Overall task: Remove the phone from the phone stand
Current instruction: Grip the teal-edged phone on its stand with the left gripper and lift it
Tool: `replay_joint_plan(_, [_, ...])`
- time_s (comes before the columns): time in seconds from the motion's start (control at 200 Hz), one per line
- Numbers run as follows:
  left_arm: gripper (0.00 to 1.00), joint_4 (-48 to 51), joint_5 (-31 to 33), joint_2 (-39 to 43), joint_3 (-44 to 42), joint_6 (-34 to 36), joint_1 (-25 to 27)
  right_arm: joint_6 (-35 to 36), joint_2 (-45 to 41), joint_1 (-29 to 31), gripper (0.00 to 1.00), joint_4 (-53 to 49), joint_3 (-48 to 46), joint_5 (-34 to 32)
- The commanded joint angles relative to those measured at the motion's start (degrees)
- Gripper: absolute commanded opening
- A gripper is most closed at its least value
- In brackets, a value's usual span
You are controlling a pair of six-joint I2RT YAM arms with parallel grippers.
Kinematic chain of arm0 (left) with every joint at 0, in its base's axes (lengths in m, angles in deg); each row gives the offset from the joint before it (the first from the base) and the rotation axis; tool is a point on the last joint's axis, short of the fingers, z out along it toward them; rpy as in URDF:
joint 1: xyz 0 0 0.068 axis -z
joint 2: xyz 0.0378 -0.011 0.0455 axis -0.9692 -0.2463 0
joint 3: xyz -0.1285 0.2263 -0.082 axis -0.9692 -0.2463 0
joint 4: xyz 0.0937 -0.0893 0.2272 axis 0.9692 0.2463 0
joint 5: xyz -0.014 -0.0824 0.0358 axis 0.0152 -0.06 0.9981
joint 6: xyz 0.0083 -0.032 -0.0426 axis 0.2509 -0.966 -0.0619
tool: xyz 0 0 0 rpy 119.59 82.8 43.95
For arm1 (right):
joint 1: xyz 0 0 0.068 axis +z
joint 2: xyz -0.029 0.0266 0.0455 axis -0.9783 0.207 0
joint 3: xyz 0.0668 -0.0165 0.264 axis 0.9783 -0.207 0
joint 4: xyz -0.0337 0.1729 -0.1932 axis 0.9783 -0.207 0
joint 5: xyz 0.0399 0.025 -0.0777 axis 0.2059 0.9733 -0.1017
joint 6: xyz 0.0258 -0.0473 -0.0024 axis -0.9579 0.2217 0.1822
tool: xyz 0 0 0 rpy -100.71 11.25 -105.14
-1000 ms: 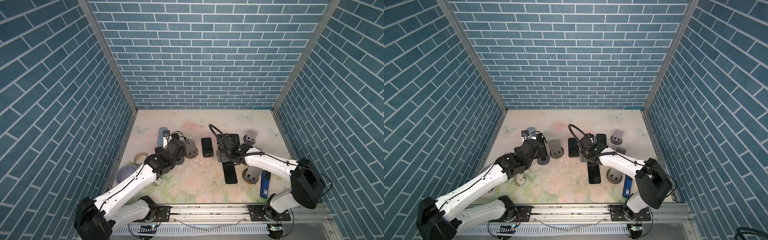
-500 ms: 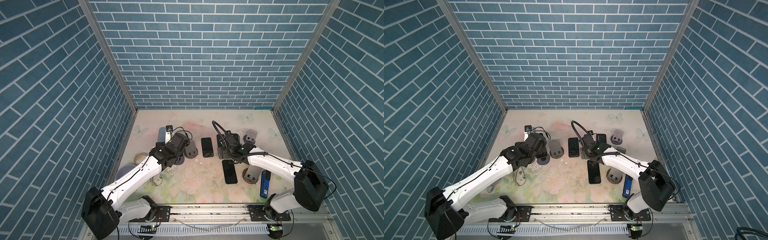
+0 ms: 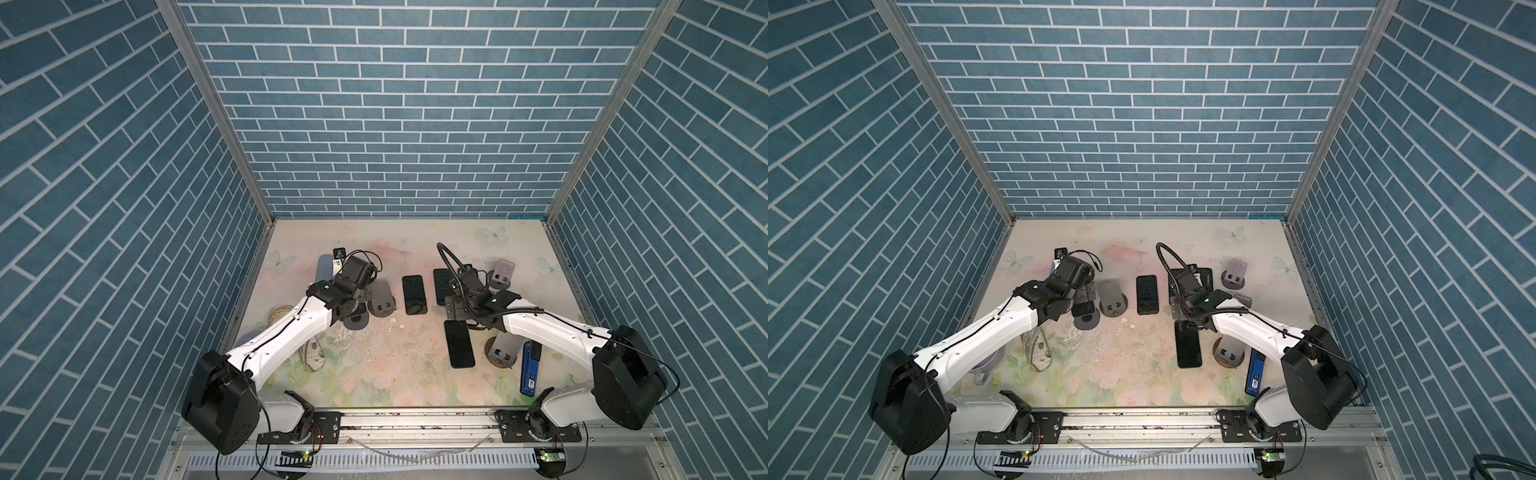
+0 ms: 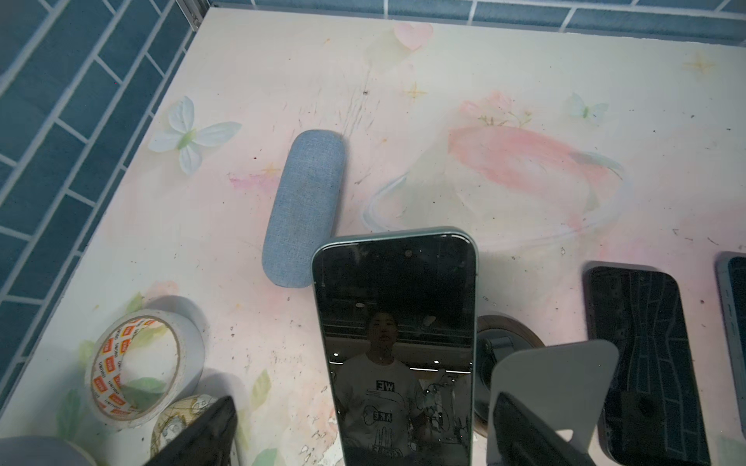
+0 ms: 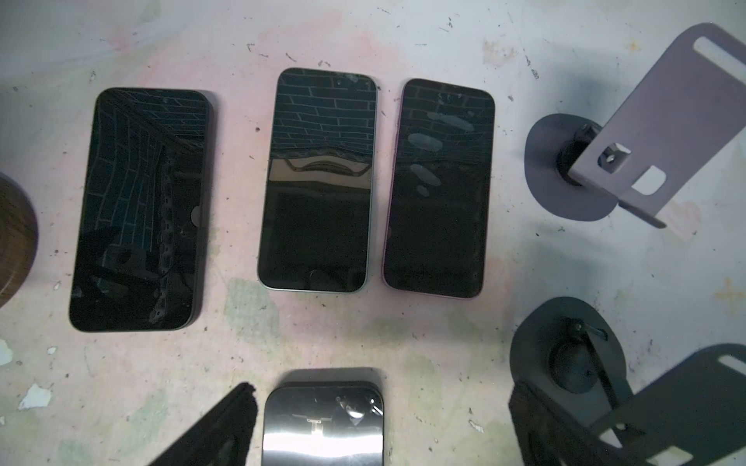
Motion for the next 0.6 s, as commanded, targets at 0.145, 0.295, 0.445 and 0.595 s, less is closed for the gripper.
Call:
replay_joint_plan(0.145, [1.0,-1.82,-5.68,-3.1,2.29,0.34,-3.58,1.09,0.04,-1.19,0.98,1.51,-1.27,1.71])
replay_joint_plan(0.295, [1.0,-2.65,-5.34,-4.33,2.77,0.9,-4.17,1.12,1.02,-1.69,0.98,1.82,-1.04,2.55])
replay_joint_plan(0.445, [1.0,-3.38,-5.37,-5.98,3.68,1.94,-4.38,1.09,1.97,-2.09,0.98,2.17,-0.51,3.88])
replay_joint_plan(0.595, [0.99,-3.89,-5.12,-7.48,4.44,2.49,-4.51,1.18,2.63,-2.38,0.98,1.95,-0.16,4.35])
